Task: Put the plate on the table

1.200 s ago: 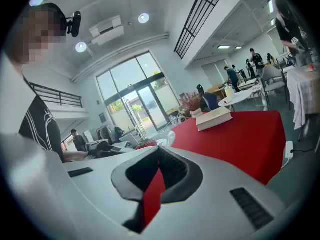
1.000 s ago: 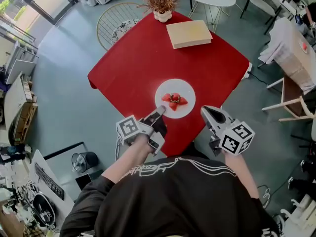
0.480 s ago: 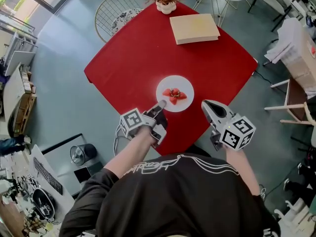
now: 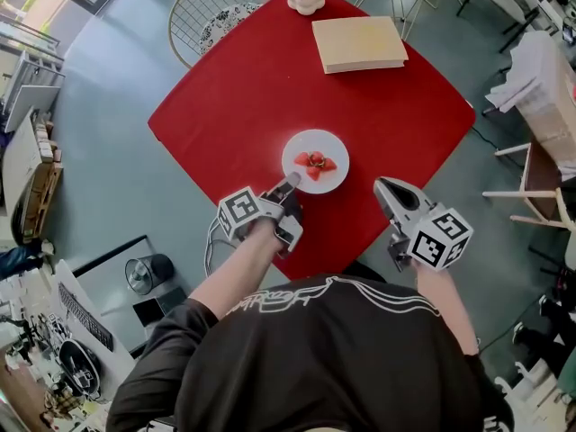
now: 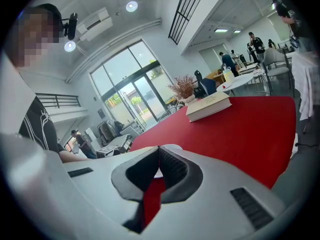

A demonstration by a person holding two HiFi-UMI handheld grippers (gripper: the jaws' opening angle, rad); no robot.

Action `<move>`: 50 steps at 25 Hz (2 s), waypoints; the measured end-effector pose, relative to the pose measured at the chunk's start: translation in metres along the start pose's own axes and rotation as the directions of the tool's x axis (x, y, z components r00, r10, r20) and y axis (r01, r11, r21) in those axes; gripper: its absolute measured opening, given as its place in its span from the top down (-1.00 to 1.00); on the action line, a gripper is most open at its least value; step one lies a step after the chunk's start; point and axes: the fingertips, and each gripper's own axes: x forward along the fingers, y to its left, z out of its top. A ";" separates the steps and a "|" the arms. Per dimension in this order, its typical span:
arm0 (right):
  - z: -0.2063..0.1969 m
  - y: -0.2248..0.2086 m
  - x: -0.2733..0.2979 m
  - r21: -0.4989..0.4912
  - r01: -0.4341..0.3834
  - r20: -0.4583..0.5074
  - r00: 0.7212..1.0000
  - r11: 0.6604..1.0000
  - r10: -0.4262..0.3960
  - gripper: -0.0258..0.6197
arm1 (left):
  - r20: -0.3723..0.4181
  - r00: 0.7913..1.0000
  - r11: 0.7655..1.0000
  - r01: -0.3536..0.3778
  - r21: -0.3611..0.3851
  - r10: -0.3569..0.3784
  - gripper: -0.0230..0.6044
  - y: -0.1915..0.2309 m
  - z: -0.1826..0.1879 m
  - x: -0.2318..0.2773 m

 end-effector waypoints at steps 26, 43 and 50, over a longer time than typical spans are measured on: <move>-0.013 0.005 0.005 0.060 0.021 0.013 1.000 0.998 -0.022 0.90 | -0.072 0.976 0.971 0.213 0.104 -0.207 0.32 -0.030 -0.004 0.000; -0.028 0.025 0.011 0.083 -0.022 -0.008 1.000 0.996 0.023 0.90 | -0.277 0.959 0.821 0.109 0.561 0.063 0.31 -0.019 -0.018 -0.006; -0.033 0.032 0.010 0.090 -0.024 -0.008 1.000 0.996 0.025 0.90 | -0.329 0.917 0.636 0.116 0.763 0.227 0.28 -0.012 -0.029 -0.012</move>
